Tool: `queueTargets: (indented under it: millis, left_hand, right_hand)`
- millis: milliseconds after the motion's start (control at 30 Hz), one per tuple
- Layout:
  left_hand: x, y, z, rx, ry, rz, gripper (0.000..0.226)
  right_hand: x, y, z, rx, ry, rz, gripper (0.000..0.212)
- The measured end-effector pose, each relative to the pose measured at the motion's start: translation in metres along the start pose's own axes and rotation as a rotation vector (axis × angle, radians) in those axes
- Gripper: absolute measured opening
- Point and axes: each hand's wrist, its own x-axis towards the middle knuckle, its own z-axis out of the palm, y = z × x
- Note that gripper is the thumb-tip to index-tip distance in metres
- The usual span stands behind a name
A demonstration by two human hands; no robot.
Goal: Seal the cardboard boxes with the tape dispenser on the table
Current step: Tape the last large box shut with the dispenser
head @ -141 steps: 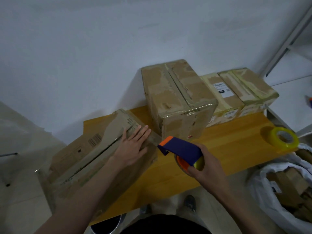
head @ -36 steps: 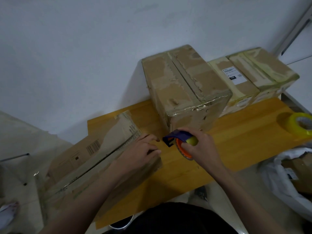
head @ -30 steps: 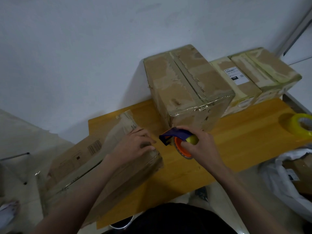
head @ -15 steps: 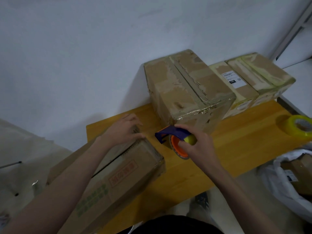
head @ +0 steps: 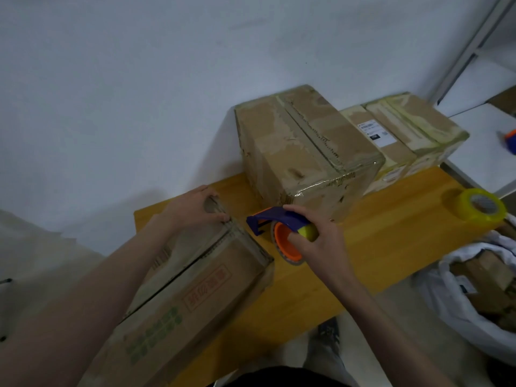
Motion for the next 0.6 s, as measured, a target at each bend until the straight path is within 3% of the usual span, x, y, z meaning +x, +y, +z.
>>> queueTargets:
  millis: [133, 200, 400, 467, 600]
  left_hand:
    - [-0.003, -0.004, 0.004, -0.099, 0.017, -0.034, 0.099]
    - [-0.004, -0.009, 0.0, -0.162, 0.01, 0.007, 0.115]
    - [0.004, -0.018, -0.008, -0.214, -0.13, -0.012, 0.14]
    - [0.004, -0.02, -0.005, -0.258, -0.18, -0.031, 0.134]
    - [-0.002, -0.02, 0.002, -0.299, -0.026, 0.173, 0.084]
  right_hand:
    - [-0.002, 0.0, 0.003, 0.006, -0.004, 0.015, 0.046]
    - [-0.002, 0.002, 0.004, 0.007, 0.004, 0.022, 0.046]
    - [-0.002, 0.006, 0.002, 0.032, 0.017, 0.047, 0.046]
    - [-0.003, 0.007, 0.003, 0.029, 0.027, 0.044, 0.046]
    - [-0.003, 0.008, 0.001, 0.031, 0.038, 0.041, 0.046]
